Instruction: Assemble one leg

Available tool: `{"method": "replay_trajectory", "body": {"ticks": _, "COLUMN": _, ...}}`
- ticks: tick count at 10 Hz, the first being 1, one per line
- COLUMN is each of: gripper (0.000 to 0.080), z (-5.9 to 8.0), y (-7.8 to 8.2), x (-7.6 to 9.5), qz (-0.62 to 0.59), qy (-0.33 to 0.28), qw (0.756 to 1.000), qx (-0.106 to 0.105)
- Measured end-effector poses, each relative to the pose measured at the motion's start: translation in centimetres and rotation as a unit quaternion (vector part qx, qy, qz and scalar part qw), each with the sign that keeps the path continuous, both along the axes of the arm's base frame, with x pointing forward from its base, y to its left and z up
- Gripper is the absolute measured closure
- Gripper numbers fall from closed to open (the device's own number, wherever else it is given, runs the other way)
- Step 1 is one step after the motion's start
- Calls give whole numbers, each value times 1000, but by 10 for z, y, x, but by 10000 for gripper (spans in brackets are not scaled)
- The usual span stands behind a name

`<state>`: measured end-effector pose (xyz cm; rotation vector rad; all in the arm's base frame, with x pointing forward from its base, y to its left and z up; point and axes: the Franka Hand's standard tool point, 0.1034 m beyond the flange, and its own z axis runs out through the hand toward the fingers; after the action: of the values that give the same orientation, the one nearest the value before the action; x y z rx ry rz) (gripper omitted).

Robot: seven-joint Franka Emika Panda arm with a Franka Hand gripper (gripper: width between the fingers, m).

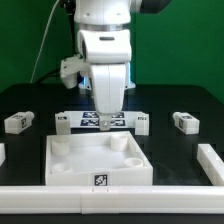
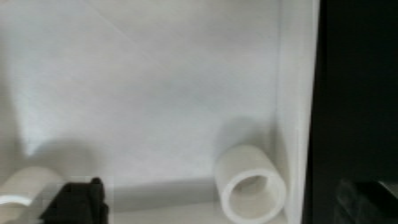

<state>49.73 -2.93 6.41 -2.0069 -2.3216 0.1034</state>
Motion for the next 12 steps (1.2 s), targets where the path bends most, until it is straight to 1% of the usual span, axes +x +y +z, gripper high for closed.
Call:
{"method": "replay_trajectory", "body": {"ticks": 2, "gripper": 150, "z": -20, "y": -11, "x": -14, "qz": 8, "qy": 23, "qw": 1000, "qx": 6}}
{"method": "replay_trajectory", "body": {"ticks": 3, "gripper": 150, "z": -29, "y": -14, "x": -18, "qz": 4, "qy": 34, "qw": 999, "qx": 7}}
{"method": "replay_trajectory", "body": {"ticks": 6, "gripper": 150, "z": -51, "y": -13, "x": -24, "qz": -1, "qy": 59, "qw": 998, "qx": 11}}
{"method": "replay_trajectory", "body": {"ticks": 7, "gripper": 150, "z": -51, "y": -13, "x": -23, "qz": -6, "qy": 60, "qw": 998, "qx": 11}}
{"method": "replay_trajectory", "body": {"ticks": 8, "gripper": 150, "z": -47, "y": -14, "x": -21, "qz": -12, "qy": 56, "qw": 998, "qx": 9}}
{"method": "replay_trajectory", "body": {"ticks": 9, "gripper": 236, "z": -40, "y": -11, "x": -16, "qz": -29, "qy": 49, "qw": 998, "qx": 5}}
{"method": "replay_trajectory", "body": {"ticks": 10, "gripper": 371, "z": -43, "y": -12, "x": -18, "qz": -29, "qy": 51, "qw": 998, "qx": 5}}
{"method": "replay_trajectory", "body": {"ticks": 11, "gripper": 371, "z": -44, "y": -13, "x": -19, "qz": -30, "qy": 52, "qw": 998, "qx": 5}}
{"method": "replay_trajectory", "body": {"ticks": 12, "gripper": 554, "z": -44, "y": -13, "x": -19, "qz": -30, "qy": 52, "qw": 998, "qx": 5}}
